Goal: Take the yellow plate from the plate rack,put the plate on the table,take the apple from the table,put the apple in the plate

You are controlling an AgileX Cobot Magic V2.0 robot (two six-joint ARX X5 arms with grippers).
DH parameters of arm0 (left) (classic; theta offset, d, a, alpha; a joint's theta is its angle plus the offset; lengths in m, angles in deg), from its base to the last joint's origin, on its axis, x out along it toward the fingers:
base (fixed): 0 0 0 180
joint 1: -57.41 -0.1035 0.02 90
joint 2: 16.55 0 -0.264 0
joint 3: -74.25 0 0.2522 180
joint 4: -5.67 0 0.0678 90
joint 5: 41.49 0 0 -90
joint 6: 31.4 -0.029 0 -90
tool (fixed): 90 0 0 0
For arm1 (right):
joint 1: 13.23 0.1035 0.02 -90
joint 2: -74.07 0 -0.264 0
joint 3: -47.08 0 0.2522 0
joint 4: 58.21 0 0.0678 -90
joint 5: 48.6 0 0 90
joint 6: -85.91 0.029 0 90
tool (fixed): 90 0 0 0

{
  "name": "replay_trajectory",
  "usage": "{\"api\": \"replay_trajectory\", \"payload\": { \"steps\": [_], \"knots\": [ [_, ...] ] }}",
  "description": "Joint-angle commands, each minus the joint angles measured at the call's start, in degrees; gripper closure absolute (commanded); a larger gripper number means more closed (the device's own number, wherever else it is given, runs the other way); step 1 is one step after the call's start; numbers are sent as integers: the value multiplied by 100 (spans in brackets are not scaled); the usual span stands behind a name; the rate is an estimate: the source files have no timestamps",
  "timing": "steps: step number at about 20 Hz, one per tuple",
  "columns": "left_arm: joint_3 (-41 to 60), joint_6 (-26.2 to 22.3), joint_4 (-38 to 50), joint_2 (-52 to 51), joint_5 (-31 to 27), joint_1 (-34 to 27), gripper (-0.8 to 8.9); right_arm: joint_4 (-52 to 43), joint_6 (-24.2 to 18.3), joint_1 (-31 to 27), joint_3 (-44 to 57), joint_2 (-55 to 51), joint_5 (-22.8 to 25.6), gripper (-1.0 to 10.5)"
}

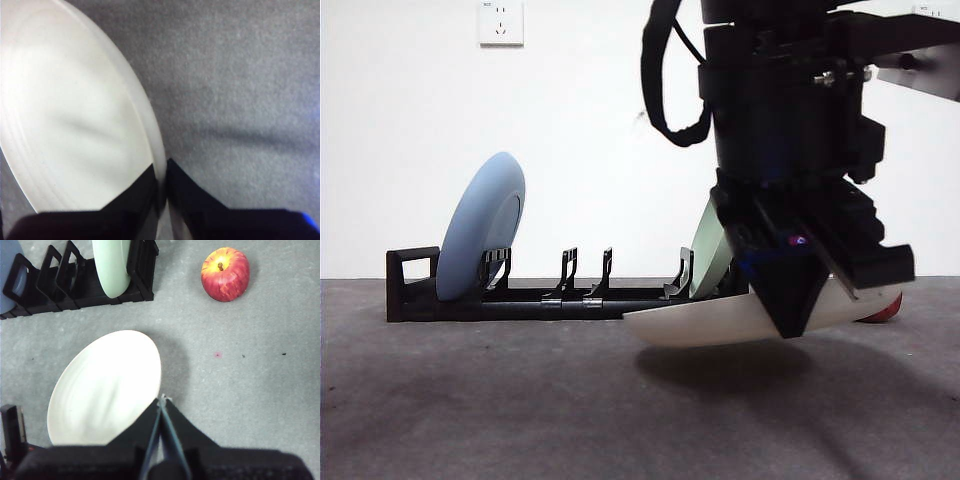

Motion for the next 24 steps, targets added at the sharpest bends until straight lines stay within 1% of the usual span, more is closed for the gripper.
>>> {"api": "replay_trajectory", "payload": {
  "steps": [1,6,7,9,12,13,15,17,18,19,20,22,23,24],
  "knots": [
    [17,-476,391,184,-76,-20,823,-48,7,2,-17,-4,7,948],
    [-52,-575,345,466,-164,-70,823,-31,44,2,-17,-4,2,948],
    [-52,-599,372,474,-109,-94,823,-35,87,2,-17,-4,2,948],
    [-52,-643,466,481,227,-127,814,-39,103,2,-17,-4,4,948],
    [-52,-645,481,481,262,-136,805,-31,103,2,-17,-4,2,948],
    [-52,-643,487,481,256,-146,774,-31,103,2,-17,-4,0,948],
    [-52,-612,494,481,238,-203,616,-22,103,2,-17,-4,-2,948],
    [-52,-507,492,481,221,-297,501,20,103,2,-17,-4,0,948],
    [-52,-424,485,481,219,-334,393,57,103,2,-17,-4,0,948],
    [-55,-363,483,470,221,-363,321,92,98,2,-17,-4,0,948],
    [-83,-208,411,422,234,-409,271,133,98,2,-17,-4,2,948],
    [-308,103,-2,341,365,-439,271,146,98,2,-17,-4,2,948],
    [-483,258,-284,304,555,-439,271,146,98,2,-17,-4,2,948],
    [-739,442,-673,243,879,-439,271,142,101,2,-17,0,0,948]
  ]
}}
